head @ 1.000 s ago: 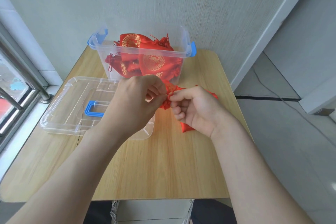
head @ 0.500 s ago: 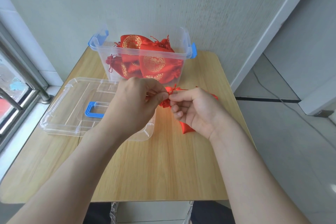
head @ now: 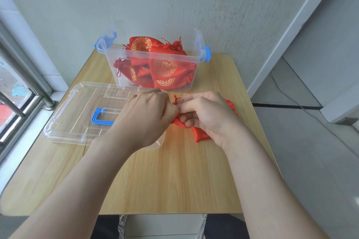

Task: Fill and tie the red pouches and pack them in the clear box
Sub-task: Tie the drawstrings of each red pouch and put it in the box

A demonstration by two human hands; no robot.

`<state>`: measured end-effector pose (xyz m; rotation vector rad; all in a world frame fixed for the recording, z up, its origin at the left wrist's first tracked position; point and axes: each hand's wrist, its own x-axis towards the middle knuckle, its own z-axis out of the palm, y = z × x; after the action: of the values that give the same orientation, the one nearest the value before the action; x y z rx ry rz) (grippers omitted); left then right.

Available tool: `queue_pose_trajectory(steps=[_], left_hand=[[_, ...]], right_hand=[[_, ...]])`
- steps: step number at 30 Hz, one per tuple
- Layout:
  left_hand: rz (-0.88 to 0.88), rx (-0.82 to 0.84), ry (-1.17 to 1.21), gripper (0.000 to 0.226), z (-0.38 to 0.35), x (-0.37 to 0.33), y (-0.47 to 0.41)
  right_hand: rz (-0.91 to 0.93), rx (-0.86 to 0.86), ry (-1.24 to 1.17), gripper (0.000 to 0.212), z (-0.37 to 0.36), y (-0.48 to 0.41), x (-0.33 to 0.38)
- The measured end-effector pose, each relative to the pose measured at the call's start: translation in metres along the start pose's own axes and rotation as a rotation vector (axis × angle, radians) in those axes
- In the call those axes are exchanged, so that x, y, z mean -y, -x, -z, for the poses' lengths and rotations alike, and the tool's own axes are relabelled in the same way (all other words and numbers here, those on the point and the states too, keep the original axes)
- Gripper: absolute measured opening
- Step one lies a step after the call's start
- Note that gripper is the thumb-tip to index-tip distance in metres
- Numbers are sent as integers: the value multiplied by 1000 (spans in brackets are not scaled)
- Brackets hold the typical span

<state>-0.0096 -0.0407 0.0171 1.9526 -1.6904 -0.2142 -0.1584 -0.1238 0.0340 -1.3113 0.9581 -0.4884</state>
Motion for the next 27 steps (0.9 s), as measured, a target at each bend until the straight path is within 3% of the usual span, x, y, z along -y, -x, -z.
queue_pose_trajectory(steps=[3,7,12,20,24,27], left_hand=[[51,-58,166,40,1,3,-3],[163,17,387,44,7,-5,-5],[451,-63,644,57,7,-2,-10],[617,-207,609,55,9,5,-12],[717,-293,674,49,10,11,-15],[724,-287,725,46,7,6,-14]], right_hand=[[0,-46,-5,13,2,-2,0],[-1,-62,-34,17,3,-5,-1],[24,-69,-30,8,3,-5,-2],[32,5,94,13,10,-4,-8],[11,33,257,10,11,-2,-6],[8,-40,426,11,6,-2,-5]])
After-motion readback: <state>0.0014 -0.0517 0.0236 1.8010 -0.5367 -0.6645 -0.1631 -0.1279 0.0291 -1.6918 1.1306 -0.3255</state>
